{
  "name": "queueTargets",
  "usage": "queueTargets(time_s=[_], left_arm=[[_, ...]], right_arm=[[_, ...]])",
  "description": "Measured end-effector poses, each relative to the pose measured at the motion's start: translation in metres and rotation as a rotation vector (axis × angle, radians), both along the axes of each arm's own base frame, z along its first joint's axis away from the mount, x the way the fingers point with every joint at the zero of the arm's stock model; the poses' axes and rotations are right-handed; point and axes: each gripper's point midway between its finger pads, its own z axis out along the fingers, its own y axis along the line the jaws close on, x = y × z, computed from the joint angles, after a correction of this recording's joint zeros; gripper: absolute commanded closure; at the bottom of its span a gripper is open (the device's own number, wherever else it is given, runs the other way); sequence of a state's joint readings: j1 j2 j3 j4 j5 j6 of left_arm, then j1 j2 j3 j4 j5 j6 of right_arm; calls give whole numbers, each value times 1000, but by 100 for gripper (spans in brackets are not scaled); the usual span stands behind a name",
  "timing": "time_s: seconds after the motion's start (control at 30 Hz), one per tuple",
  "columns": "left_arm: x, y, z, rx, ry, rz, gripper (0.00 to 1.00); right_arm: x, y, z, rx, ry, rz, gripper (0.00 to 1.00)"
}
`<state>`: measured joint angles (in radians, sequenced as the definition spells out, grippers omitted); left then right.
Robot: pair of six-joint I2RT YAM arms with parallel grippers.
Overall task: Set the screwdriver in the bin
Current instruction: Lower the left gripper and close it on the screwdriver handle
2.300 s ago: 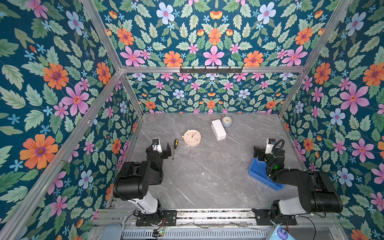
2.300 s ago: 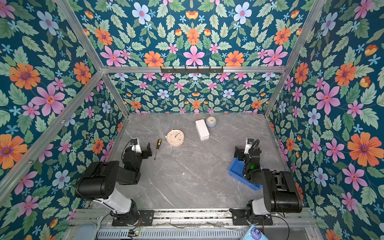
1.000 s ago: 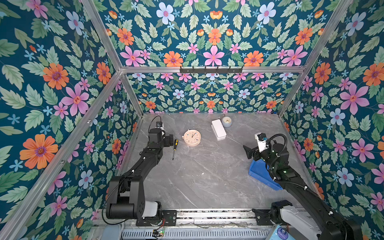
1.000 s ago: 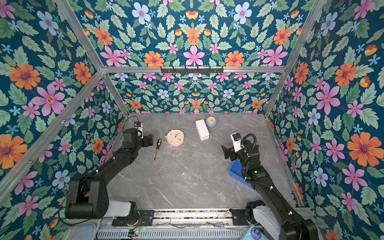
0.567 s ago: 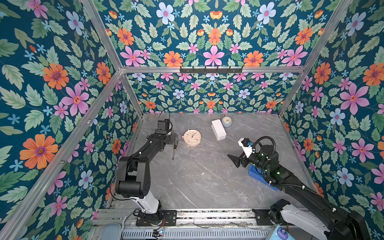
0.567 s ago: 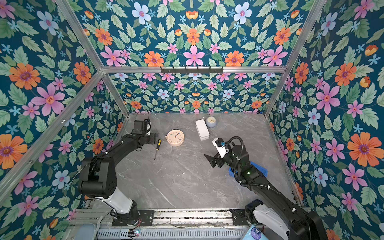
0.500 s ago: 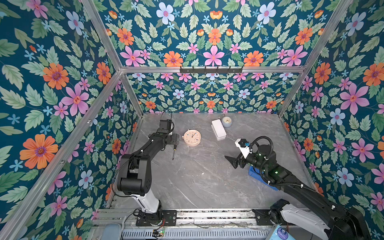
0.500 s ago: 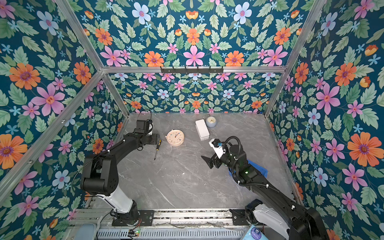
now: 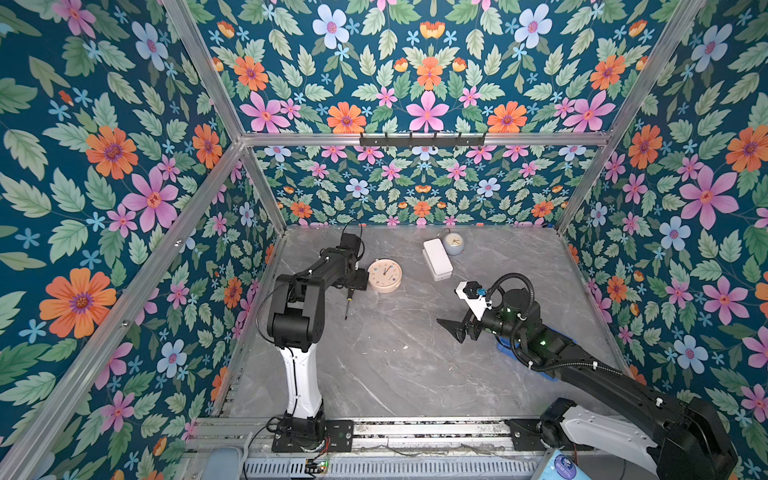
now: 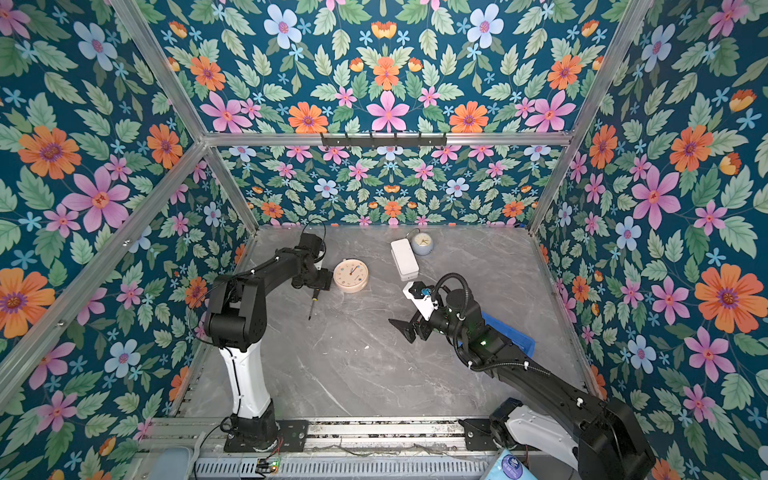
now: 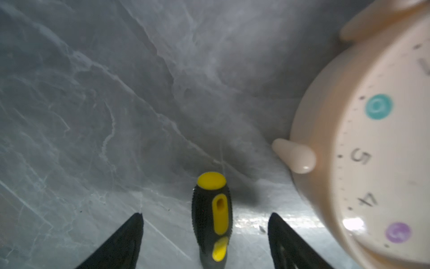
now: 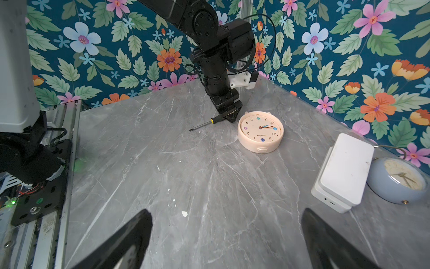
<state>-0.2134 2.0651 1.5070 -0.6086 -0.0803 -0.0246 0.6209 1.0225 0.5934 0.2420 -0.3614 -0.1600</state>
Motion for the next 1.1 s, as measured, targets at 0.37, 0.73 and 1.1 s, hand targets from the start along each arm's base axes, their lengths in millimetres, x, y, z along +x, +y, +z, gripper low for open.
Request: queueTargets(time_s=[0.37,0.73,1.1], left_arm=[[-6,2,-10,16,63,23,53],[3,-1,-10,27,16,34,83],[-9,-1,18,7,-42,64,86]], right_arm=[[-2,-11,-11,-29,20,-43,1],[-1,-22,-5,-5,31,-116,1],[3,-28,0,13,49,-165,1]])
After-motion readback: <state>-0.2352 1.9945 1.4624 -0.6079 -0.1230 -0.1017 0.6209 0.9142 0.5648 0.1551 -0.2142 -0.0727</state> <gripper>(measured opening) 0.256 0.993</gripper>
